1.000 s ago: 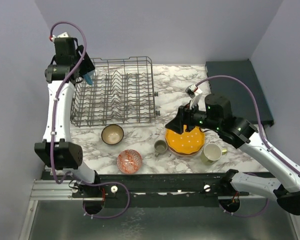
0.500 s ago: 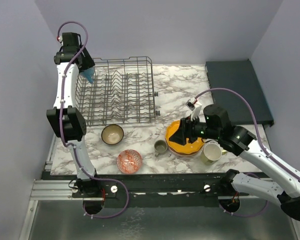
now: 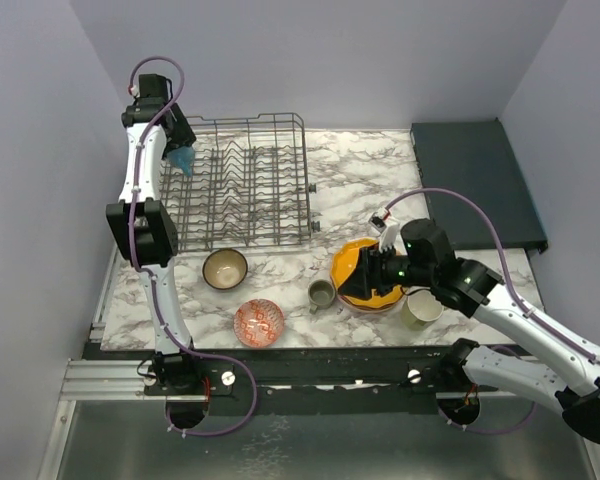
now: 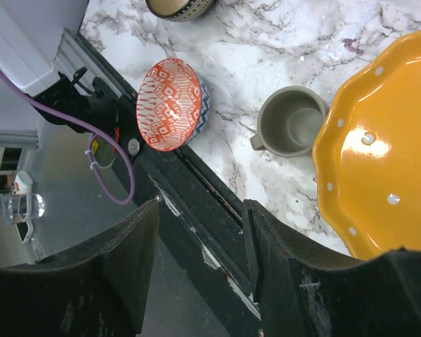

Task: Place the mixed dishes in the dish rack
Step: Turn the cup upside down in the dish rack.

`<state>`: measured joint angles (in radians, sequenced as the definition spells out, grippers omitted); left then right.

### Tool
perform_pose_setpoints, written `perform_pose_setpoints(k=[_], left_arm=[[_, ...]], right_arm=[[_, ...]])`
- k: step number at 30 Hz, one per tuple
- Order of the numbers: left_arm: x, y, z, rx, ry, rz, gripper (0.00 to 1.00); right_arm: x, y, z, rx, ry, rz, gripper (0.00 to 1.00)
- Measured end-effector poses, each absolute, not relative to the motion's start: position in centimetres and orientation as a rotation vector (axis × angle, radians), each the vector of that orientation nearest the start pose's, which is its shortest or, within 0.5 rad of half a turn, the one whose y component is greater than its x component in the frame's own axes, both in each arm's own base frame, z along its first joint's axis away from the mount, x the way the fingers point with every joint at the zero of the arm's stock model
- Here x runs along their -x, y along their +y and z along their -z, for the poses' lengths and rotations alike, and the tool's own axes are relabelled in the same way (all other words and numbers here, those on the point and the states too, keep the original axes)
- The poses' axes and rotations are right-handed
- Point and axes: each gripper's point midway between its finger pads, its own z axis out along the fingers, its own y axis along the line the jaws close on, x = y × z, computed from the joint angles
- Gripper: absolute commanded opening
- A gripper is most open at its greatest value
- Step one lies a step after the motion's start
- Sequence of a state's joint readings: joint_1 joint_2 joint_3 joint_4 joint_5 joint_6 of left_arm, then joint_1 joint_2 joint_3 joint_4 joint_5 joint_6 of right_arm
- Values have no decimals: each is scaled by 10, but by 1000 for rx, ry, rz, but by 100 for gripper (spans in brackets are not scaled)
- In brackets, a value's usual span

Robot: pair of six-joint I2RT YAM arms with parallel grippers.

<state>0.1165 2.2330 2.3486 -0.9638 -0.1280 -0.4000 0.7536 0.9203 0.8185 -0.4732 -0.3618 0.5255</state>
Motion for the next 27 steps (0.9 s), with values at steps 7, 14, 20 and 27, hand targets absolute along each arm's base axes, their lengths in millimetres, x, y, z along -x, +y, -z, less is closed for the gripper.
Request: perform_pose_setpoints(k=[7,14,20,27], left_arm=[[-557,72,-155,688,2391,-44,0],[-563,75,-134,697,2418,-66,0],[-569,76,-126,698,2421,-68,0],[-573,77,-113,701,2434,-75,5]], right_arm=[[-147,254,-189,474,2314,-1106,56],[-143,254,-176,439,2360,-1119,56],[-141,253,-171,404,2385,-1129,56],[-140,254,-166,374,2396,-1141,57]])
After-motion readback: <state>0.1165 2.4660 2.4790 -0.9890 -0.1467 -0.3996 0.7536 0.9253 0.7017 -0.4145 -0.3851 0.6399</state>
